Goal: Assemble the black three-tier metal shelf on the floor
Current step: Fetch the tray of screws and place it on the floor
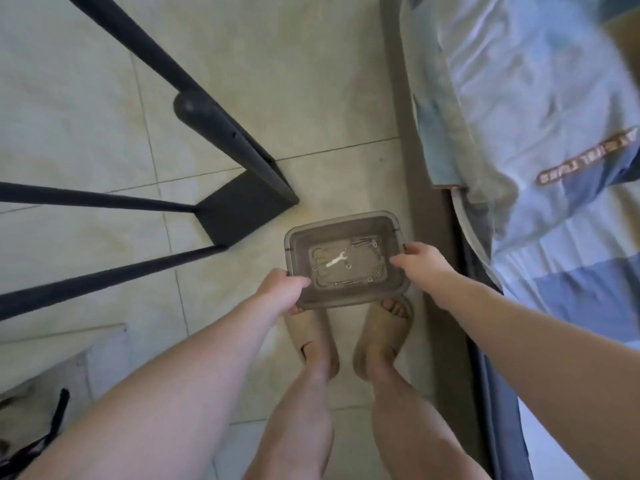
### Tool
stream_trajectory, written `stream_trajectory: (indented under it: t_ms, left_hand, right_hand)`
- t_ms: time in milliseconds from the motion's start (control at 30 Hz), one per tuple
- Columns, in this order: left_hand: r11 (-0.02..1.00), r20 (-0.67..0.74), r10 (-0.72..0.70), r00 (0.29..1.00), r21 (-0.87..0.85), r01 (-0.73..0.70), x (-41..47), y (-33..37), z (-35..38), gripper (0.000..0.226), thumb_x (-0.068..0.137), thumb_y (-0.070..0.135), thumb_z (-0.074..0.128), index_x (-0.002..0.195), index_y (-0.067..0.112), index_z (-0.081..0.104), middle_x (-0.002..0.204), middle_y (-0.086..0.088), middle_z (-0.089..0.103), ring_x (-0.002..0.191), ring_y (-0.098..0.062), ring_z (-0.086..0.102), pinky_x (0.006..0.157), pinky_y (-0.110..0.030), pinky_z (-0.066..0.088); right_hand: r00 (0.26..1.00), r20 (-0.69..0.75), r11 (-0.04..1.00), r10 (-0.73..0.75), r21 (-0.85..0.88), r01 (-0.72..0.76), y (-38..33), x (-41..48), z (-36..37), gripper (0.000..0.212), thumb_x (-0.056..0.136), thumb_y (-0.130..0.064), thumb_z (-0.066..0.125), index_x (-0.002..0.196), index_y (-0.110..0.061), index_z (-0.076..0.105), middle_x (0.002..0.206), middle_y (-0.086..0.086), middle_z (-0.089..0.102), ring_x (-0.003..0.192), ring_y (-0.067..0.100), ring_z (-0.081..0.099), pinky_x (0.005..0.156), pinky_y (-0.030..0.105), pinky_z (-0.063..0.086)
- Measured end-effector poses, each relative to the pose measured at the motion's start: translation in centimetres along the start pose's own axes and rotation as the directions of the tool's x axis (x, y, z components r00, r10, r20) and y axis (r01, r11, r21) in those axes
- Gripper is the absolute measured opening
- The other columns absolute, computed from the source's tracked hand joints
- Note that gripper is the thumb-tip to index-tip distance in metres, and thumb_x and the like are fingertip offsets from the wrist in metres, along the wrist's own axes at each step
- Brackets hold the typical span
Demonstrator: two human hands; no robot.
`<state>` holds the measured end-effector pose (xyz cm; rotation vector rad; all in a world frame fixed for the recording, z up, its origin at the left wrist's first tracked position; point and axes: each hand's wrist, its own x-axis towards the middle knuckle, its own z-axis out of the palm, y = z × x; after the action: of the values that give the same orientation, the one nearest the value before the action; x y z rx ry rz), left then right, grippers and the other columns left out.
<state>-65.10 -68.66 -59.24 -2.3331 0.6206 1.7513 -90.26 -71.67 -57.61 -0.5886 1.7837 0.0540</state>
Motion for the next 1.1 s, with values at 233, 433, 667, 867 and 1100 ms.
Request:
stream_trajectory:
  t_ms: [233,433,667,867,1100]
  left_hand:
    - [1.0,-0.006,-0.01,1.0,-0.029,0.009,12.4,-0.4,3.0,0.024,0.092,0.03,0.065,0.111,0.015,0.064,0.101,-0.005,0.067,0.1,-0.026,0.065,0.09,-0.041,0.056]
    - [0.999,-0.054,0.023,0.998,-0.045,-0.026,16.9,0.0,4.7,0.028,0.094,0.031,0.065,0.115,0.019,0.053,0.095,0.002,0.058,0.097,-0.025,0.058,0.085,-0.039,0.053]
    - [0.998,-0.065,0.058,0.996,0.013,-0.057,14.5,0.0,5.0,0.061,0.091,0.033,0.066,0.146,0.019,0.042,0.12,-0.008,0.061,0.106,-0.03,0.06,0.091,-0.036,0.049]
    - [0.976,-0.002,0.155,0.988,0.156,-0.153,3.2,0.6,4.5,0.066,0.093,0.041,0.062,0.151,0.025,0.036,0.135,-0.002,0.059,0.108,-0.022,0.064,0.087,-0.028,0.048]
    - [0.93,-0.05,0.29,0.956,0.251,-0.269,-15.7,0.8,1.2,0.062,0.097,0.048,0.05,0.152,0.023,0.038,0.155,-0.002,0.043,0.142,-0.027,0.04,0.116,-0.042,0.034]
  right_hand:
    - [0.994,0.023,0.992,0.104,0.064,-0.106,2.2,13.4,3.9,0.02,0.097,-0.023,0.066,0.117,-0.024,0.062,0.106,0.003,0.065,0.094,0.019,0.062,0.086,0.033,0.053]
    - [0.997,0.033,0.978,0.076,0.19,-0.081,3.6,18.6,5.7,0.016,0.096,-0.023,0.066,0.111,-0.017,0.066,0.106,0.001,0.066,0.081,0.009,0.06,0.076,0.025,0.051]
    - [0.998,0.051,0.989,0.022,0.142,-0.03,4.1,15.0,4.5,0.065,0.096,-0.033,0.067,0.154,-0.024,0.04,0.141,-0.001,0.05,0.118,0.021,0.051,0.095,0.038,0.049]
    - [0.992,0.049,0.99,-0.114,-0.076,0.118,2.4,3.8,1.2,0.065,0.099,-0.033,0.061,0.157,-0.023,0.034,0.157,0.002,0.043,0.137,0.024,0.048,0.102,0.029,0.038]
    - [0.963,0.115,0.9,-0.242,-0.343,0.267,-1.9,-15.5,-3.8,0.066,0.098,-0.026,0.056,0.159,-0.023,0.029,0.159,0.007,0.038,0.135,0.027,0.049,0.108,0.034,0.04]
